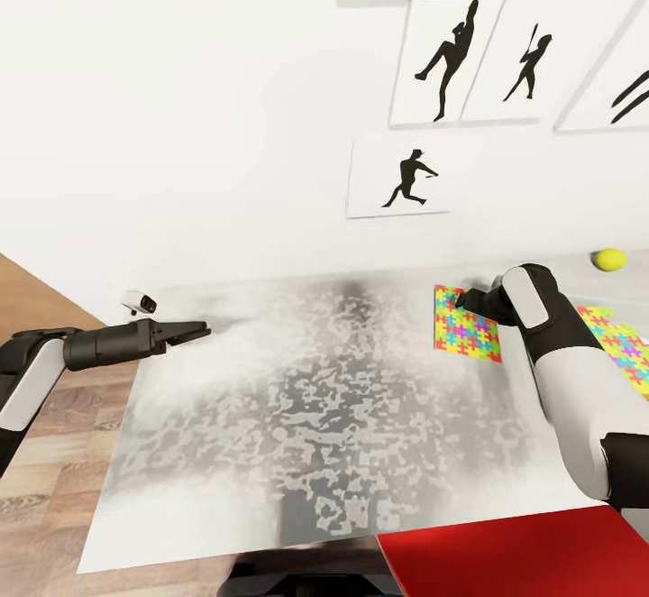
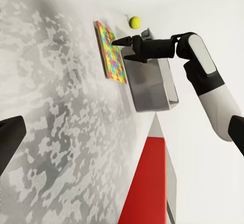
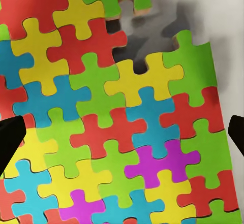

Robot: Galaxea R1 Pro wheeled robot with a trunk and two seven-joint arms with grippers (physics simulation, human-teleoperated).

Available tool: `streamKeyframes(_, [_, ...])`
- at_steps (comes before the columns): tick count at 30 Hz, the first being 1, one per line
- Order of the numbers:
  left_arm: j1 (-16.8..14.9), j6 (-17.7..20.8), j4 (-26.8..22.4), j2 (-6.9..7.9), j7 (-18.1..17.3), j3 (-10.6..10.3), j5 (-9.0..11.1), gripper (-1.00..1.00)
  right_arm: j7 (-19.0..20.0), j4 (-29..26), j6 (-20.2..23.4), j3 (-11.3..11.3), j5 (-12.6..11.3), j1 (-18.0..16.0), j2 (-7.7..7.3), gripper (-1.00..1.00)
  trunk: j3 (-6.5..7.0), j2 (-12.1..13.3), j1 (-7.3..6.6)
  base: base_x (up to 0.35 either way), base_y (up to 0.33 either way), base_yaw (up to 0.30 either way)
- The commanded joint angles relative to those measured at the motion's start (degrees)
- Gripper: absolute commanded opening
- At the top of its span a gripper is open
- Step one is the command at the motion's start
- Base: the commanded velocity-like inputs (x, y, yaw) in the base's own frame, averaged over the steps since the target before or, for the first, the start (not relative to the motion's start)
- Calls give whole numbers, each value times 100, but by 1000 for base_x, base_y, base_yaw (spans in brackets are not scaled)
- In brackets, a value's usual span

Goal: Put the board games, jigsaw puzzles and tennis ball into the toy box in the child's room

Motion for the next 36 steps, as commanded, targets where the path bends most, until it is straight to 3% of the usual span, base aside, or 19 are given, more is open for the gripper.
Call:
streamKeyframes(1, [-5,24,2,4,-12,-7,10,100,-49,-5,18,-3,-43,-1,0,100,-9,-8,5,0,0,0])
streamKeyframes(36, [-4,27,2,4,-12,40,15,100,-49,-14,27,-3,-51,-1,1,100,-9,-8,5,-5,21,0])
